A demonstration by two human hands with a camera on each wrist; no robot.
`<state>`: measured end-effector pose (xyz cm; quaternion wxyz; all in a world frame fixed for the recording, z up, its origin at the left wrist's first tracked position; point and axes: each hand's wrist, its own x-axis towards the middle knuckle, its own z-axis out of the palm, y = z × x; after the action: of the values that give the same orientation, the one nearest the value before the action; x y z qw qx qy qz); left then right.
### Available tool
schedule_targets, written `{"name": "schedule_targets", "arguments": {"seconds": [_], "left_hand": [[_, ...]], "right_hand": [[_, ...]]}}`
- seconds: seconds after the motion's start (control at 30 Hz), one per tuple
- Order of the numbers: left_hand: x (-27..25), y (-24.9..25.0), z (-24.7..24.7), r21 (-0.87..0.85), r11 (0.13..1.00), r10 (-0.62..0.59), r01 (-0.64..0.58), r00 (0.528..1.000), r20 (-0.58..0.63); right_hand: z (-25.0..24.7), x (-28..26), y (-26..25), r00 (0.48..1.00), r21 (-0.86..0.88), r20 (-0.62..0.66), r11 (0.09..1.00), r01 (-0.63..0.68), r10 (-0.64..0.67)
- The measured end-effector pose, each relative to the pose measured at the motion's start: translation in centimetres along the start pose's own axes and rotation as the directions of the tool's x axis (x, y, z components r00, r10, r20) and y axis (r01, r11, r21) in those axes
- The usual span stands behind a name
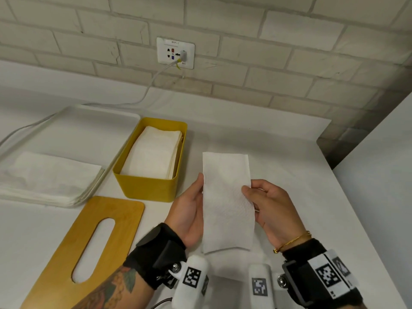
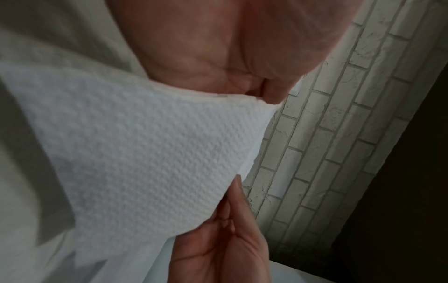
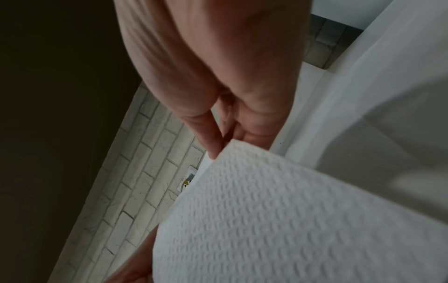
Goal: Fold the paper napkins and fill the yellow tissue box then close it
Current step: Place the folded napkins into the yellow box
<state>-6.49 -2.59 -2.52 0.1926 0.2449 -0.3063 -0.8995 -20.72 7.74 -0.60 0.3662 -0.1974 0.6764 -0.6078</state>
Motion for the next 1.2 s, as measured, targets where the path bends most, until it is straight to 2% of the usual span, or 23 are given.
{"name": "schedule_targets", "arguments": {"seconds": [0.17,0.33,0.43,0.53,0.6,0.73,0.83,0.9,1.0,1.13,1.2], "left_hand": [[0.4,-0.3,-0.1,0.024,0.999,0.026,-0.026,1.000,-0.003],[1.2,-0.4,-0.4,0.098,0.995,0.040,-0.035,0.998,-0.046],[1.4,0.4,-0.4,0.119,0.989,0.094,-0.084,0.992,-0.078],[1.5,1.5,-0.7,0.165,0.975,0.165,-0.146,0.981,-0.106],[1.4,2.0,-0.9,0.183,0.969,0.190,-0.167,0.975,-0.119],[0.9,1.9,-0.8,0.211,0.964,0.193,-0.164,0.974,-0.122],[0.6,1.4,-0.4,0.221,0.962,0.192,-0.162,0.974,-0.124],[0.4,1.2,-0.3,0.221,0.962,0.192,-0.160,0.973,-0.131],[0.1,1.1,-0.4,0.233,0.961,0.188,-0.152,0.972,-0.139],[-0.3,1.2,-0.9,0.231,0.962,0.182,-0.144,0.971,-0.153],[-0.5,1.1,-1.1,0.234,0.961,0.184,-0.145,0.970,-0.157]], "right_hand": [[0.1,0.5,0.6,0.999,-0.065,-0.033,0.998,0.001,-0.003],[0.2,0.0,1.3,0.999,-0.019,0.004,0.999,-0.032,0.033],[-0.3,-1.1,2.7,0.991,-0.148,0.081,0.984,-0.095,0.108],[-2.0,-2.4,3.3,0.955,-0.226,0.190,0.956,-0.185,0.230],[-3.9,-2.4,2.7,0.951,-0.333,0.191,0.928,-0.168,0.241],[-8.4,0.2,0.2,0.993,-0.546,0.012,0.833,-0.094,0.119],[-10.8,2.9,-1.5,0.995,-0.669,-0.101,0.740,-0.074,0.009],[-11.0,4.1,-1.7,0.995,-0.756,-0.096,0.651,-0.065,-0.012],[-10.4,5.1,-1.1,0.998,-0.850,-0.047,0.524,-0.060,0.039],[-9.8,7.2,-1.4,0.993,-0.853,-0.104,0.519,-0.061,-0.055],[-9.8,8.3,-1.7,0.995,-0.889,-0.089,0.454,-0.062,-0.037]]}}
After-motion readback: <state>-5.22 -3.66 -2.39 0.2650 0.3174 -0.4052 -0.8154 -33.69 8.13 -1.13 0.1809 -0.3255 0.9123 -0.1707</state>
